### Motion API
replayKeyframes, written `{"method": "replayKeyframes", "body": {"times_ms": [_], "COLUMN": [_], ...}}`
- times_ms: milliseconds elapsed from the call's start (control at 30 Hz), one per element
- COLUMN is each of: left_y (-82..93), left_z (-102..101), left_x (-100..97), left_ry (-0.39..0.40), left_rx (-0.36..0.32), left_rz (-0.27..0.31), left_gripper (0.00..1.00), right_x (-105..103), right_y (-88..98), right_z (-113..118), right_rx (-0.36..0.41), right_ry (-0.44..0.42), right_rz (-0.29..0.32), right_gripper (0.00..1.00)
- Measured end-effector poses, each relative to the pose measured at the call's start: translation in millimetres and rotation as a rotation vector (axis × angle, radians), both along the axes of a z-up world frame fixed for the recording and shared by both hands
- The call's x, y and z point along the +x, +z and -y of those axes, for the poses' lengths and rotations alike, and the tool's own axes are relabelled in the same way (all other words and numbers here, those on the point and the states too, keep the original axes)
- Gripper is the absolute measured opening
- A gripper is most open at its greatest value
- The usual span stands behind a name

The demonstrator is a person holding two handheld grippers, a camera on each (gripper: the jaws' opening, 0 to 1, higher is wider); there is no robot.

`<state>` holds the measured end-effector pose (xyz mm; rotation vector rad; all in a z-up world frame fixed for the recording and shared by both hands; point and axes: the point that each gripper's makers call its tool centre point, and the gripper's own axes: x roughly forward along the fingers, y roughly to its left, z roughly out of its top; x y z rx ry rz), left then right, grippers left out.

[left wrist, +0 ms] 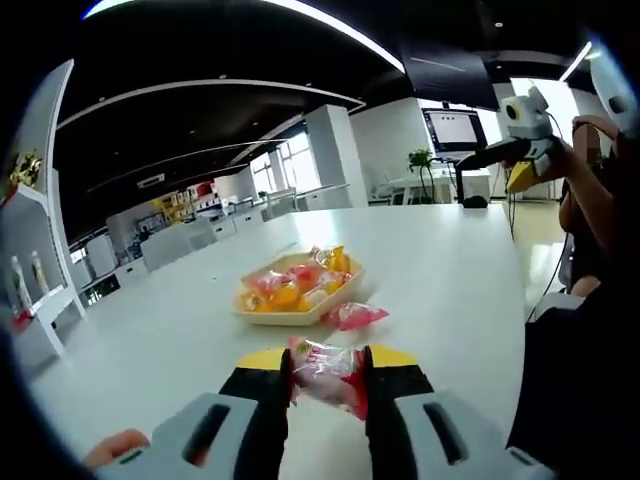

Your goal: Pick up the marshmallows scattered on the table and place them into the bowl on the table

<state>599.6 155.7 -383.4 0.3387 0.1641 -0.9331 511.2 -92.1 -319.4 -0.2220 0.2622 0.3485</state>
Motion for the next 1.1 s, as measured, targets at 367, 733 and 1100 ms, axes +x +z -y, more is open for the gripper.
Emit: {"method": "replayKeyframes", "body": {"times_ms": [367,733,1100], "left_y": [3.8,8.1,15.9], "left_z": [1.2,1.8,7.7], "left_x": [0.3,5.4,14.8], "left_ry": [-0.005,-0.004,-0.022], "left_rx": [0.009,0.024,0.016], "left_rz": [0.012,0.03,0.046], "left_gripper": [0.29,0.28,0.29], "right_x": [-1.5,-0.9,-1.1], "right_y": [0.6,0.2,0.1], "right_z": [2.0,0.8,0.2], "right_rx": [-0.002,-0.005,-0.007], "right_ry": [-0.004,-0.001,-0.001], "right_rz": [0.001,-0.001,-0.002], "right_gripper": [0.91,0.91,0.91]}}
